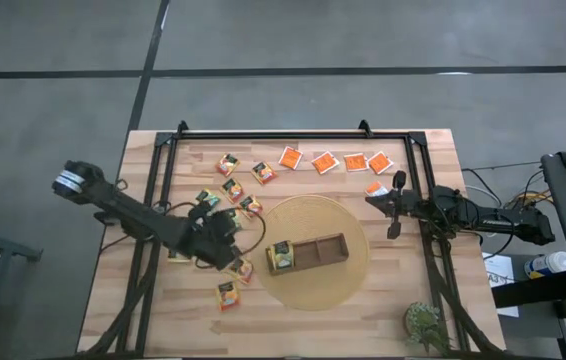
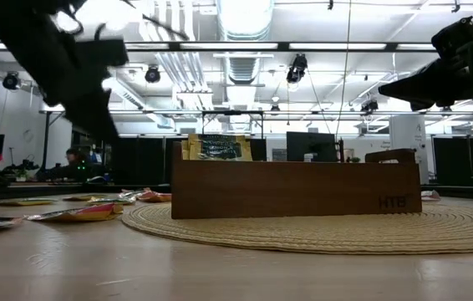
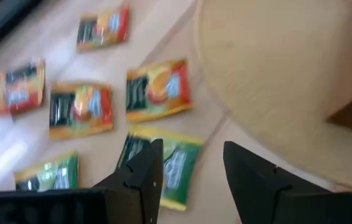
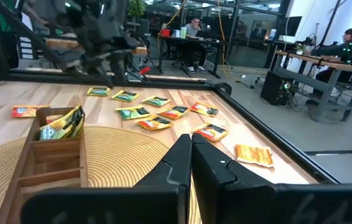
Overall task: Pick & Place Tea
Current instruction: Put the green tea bag into the left section of the wooden organizer
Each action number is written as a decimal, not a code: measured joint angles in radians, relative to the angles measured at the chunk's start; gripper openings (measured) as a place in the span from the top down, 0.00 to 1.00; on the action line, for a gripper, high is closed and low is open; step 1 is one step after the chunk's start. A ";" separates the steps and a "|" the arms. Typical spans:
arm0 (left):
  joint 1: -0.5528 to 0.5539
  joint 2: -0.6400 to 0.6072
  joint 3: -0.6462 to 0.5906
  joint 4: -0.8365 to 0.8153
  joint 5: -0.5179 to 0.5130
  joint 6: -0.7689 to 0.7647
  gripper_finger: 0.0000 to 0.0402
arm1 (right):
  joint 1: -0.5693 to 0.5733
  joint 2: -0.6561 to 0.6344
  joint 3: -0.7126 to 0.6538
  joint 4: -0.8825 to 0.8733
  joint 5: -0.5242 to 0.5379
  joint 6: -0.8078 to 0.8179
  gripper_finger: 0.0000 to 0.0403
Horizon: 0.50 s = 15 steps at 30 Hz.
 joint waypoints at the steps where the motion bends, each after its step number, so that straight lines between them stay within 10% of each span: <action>1: 0.018 0.000 -0.013 0.006 0.027 -0.001 0.60 | 0.000 0.000 0.000 0.000 0.000 0.000 0.98; 15: 0.249 0.027 -0.087 0.120 0.237 0.165 0.60 | 0.000 0.000 0.000 0.000 0.000 0.000 0.98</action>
